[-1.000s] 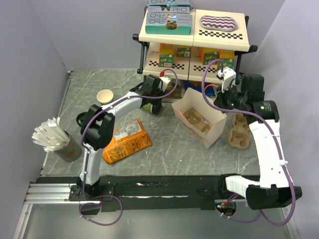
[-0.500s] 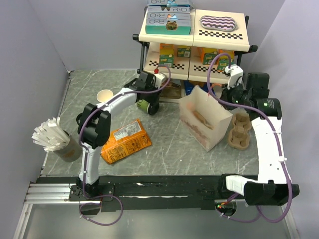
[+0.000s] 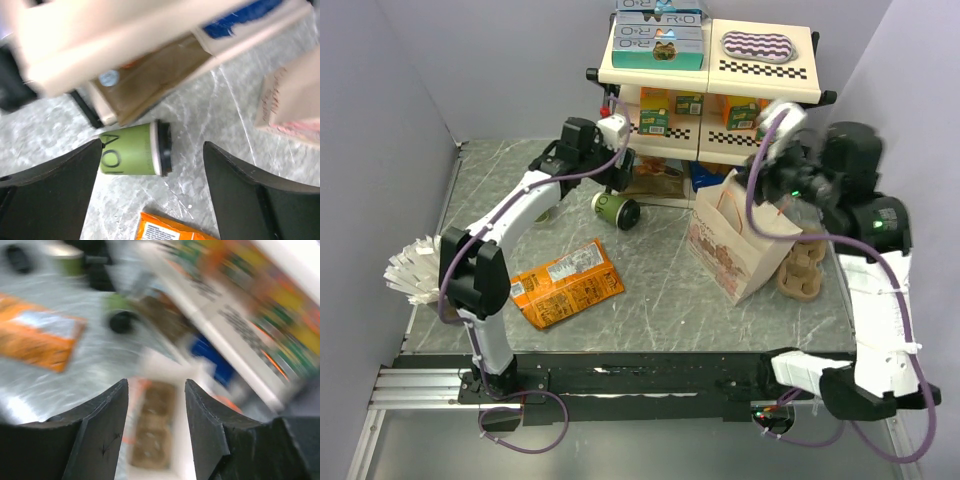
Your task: Pack the takeout coffee
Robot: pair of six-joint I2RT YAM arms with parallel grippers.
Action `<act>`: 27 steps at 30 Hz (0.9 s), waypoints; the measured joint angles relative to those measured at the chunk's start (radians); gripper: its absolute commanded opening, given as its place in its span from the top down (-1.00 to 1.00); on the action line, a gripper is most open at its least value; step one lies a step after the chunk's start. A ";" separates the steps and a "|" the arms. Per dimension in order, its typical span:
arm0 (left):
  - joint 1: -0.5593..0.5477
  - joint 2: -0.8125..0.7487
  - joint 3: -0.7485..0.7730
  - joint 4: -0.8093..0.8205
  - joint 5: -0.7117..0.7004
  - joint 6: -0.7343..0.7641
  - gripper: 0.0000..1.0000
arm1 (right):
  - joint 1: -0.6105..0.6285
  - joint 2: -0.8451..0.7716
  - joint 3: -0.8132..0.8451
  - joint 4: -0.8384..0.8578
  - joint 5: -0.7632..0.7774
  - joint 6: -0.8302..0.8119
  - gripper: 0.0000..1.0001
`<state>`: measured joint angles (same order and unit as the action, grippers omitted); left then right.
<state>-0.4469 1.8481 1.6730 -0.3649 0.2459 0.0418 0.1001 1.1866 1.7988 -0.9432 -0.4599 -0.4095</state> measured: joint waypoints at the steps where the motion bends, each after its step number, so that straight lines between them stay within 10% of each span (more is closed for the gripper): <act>1: 0.011 -0.001 0.007 0.000 -0.010 -0.019 -0.78 | 0.079 -0.004 -0.001 0.000 0.000 -0.008 -0.10; 10: 0.171 0.029 0.009 -0.030 -0.014 -0.159 -0.77 | 0.446 0.128 -0.087 0.086 -0.013 0.068 -0.21; 27: 0.213 0.262 -0.012 0.024 0.098 -0.242 -0.59 | 0.498 0.689 -0.114 0.400 -0.006 0.517 -0.33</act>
<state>-0.2337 2.1098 1.6608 -0.3408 0.3439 -0.2001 0.5980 1.8759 1.6848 -0.5430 -0.4656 0.1074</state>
